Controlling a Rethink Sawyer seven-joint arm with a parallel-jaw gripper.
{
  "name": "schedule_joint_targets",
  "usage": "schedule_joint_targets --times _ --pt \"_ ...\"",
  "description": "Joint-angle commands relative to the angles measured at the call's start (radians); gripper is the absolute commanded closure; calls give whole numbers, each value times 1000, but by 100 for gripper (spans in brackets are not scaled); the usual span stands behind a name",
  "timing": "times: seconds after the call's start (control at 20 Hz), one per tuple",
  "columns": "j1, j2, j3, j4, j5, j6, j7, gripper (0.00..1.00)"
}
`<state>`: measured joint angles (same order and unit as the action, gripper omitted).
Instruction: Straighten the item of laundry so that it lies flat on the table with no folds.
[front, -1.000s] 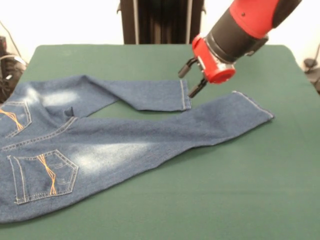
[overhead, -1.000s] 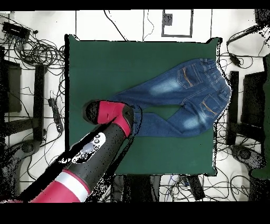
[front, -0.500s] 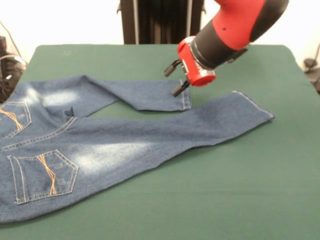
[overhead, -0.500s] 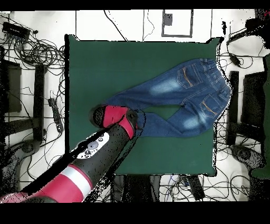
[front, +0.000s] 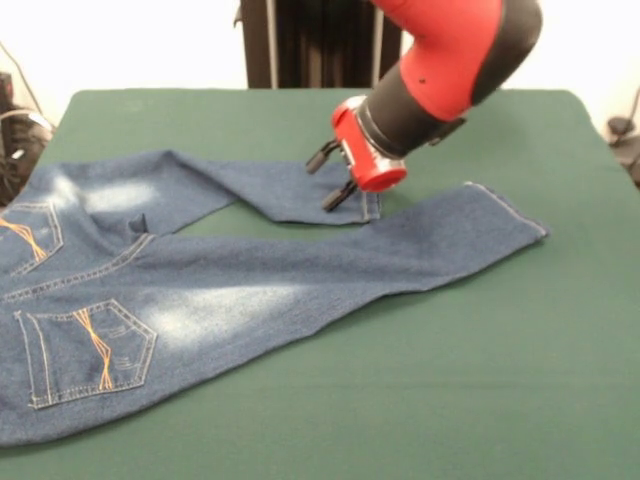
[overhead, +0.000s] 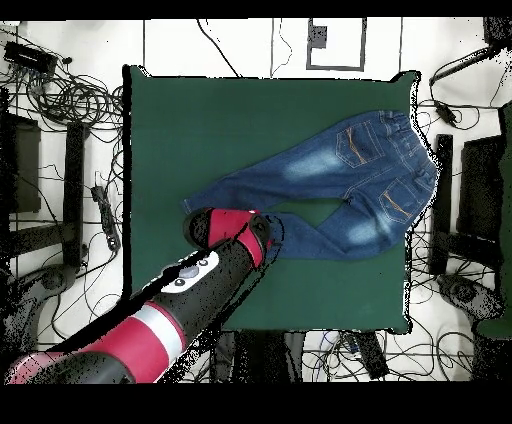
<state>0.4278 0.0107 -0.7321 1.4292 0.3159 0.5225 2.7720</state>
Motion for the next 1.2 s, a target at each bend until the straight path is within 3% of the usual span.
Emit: schedule_joint_targets --times 0.05,0.35,0.5,0.9,1.1,1.15,1.2 --pt "-31 71 224 89 127 -341 295 0" --pt "19 65 208 121 204 -387 329 0" --pt "3 42 261 146 223 -463 308 0" --pt "-37 18 366 143 217 -519 221 0" --pt "-34 15 367 130 201 -495 183 0" --pt "-34 14 368 129 198 -489 175 100" --pt "-40 6 380 131 193 -489 168 100"
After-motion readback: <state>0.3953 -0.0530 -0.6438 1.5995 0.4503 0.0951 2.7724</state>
